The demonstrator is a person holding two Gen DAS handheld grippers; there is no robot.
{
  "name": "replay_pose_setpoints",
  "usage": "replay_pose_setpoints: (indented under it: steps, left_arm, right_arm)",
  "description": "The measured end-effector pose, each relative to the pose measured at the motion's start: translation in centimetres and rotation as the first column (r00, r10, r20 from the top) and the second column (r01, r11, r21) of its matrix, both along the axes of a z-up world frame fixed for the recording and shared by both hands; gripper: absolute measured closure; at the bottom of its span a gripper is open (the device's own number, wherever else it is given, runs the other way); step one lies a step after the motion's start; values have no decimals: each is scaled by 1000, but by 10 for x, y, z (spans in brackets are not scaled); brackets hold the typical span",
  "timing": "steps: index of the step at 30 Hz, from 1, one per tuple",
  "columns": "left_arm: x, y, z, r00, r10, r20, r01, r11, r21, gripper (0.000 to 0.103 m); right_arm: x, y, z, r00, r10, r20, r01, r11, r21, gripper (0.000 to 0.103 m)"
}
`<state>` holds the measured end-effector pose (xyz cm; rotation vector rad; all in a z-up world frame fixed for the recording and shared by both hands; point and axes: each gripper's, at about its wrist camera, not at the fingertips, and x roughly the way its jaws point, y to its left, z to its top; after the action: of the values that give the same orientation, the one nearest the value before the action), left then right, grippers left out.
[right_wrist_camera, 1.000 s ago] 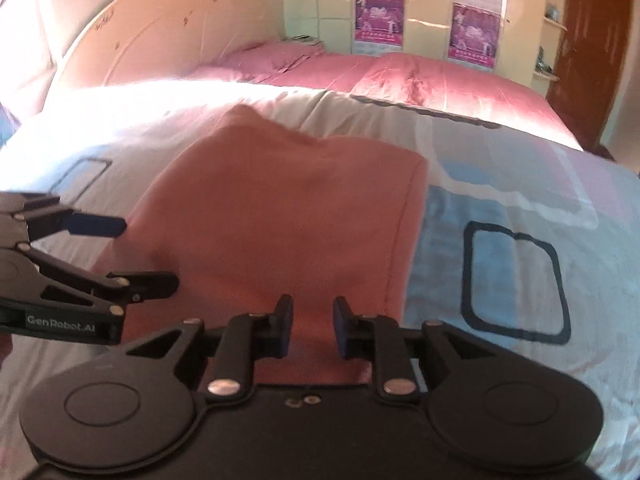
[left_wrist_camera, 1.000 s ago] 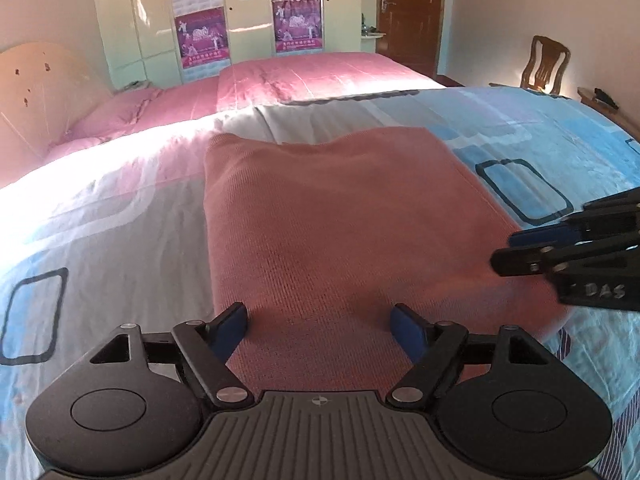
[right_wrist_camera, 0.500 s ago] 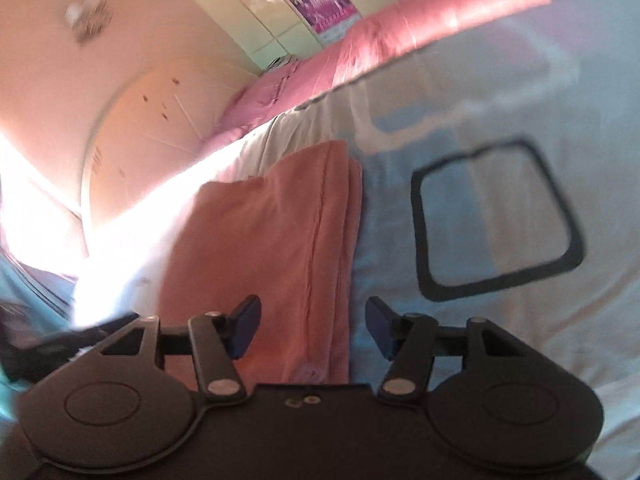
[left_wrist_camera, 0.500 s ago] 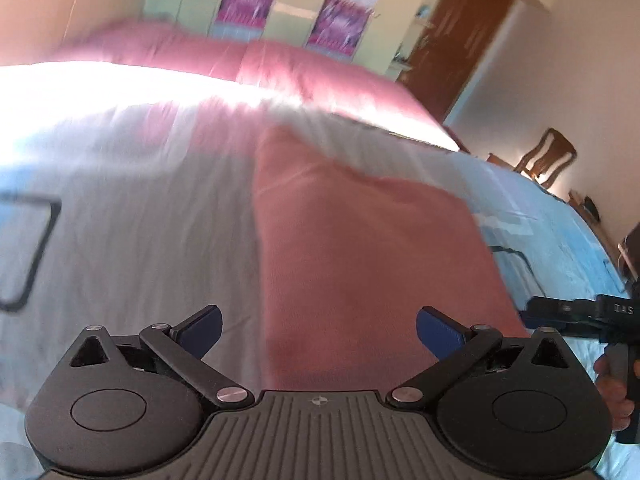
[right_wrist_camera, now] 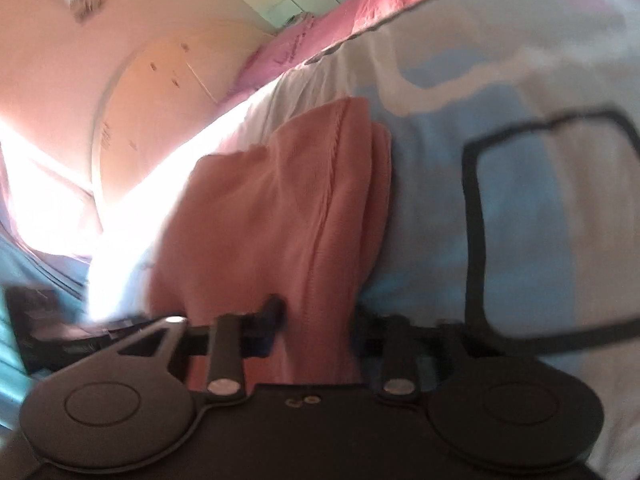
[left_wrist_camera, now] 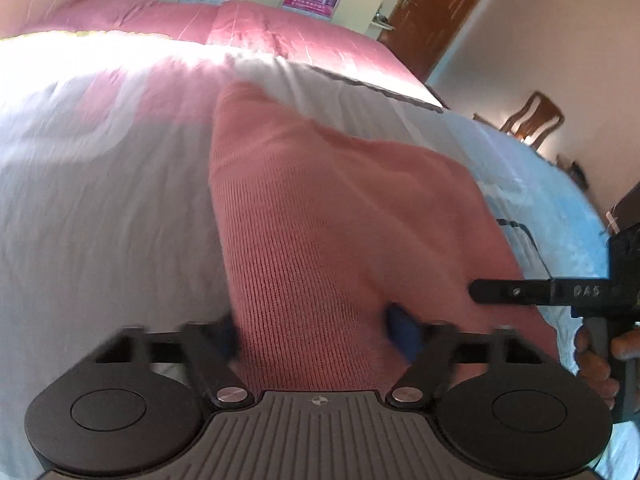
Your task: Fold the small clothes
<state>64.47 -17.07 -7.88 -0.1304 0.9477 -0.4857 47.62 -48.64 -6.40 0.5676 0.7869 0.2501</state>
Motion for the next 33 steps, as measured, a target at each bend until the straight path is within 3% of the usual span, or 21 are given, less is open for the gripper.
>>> replay_pose_setpoints:
  steps: [2,5,11,15,20,29,31,32,33]
  left_arm:
    - [-4,-13,13,998,-29,52,25,997,77,62]
    - [-12,-19,26,992,-69,106,53,987,150,67]
    - [-28,4,48,982,-82,173,57,988,145,68]
    - [-39,44,59,975,-72,208,47,991,127,68]
    - [-51,125,66,972,-60,229,30,991,134,68]
    - [-60,303,60,977,18,214,-60,980,192,66]
    - [-58,325,47,976,-13,218,-40,972,233,55]
    - [-57,330,39,974,-15,226,-46,964,261,40]
    - [-58,333,30,969,0,246,-79,946,315,34]
  right_arm:
    - [-3,19,11,1000,5,19,-3,992,-125,82]
    - [-10,46,27,999,-1,54,16,960,-278,84]
    - [-30,95,64,990,4,144,58,903,-426,84]
    - [-32,140,83,985,35,166,52,868,-493,84]
    - [-24,207,88,983,41,176,52,867,-495,84]
    - [22,369,72,971,145,188,-56,909,-413,85]
    - [33,393,62,974,148,170,-68,913,-403,85]
    - [38,403,53,980,133,149,-61,909,-412,85]
    - [45,409,42,988,96,121,-39,912,-409,85]
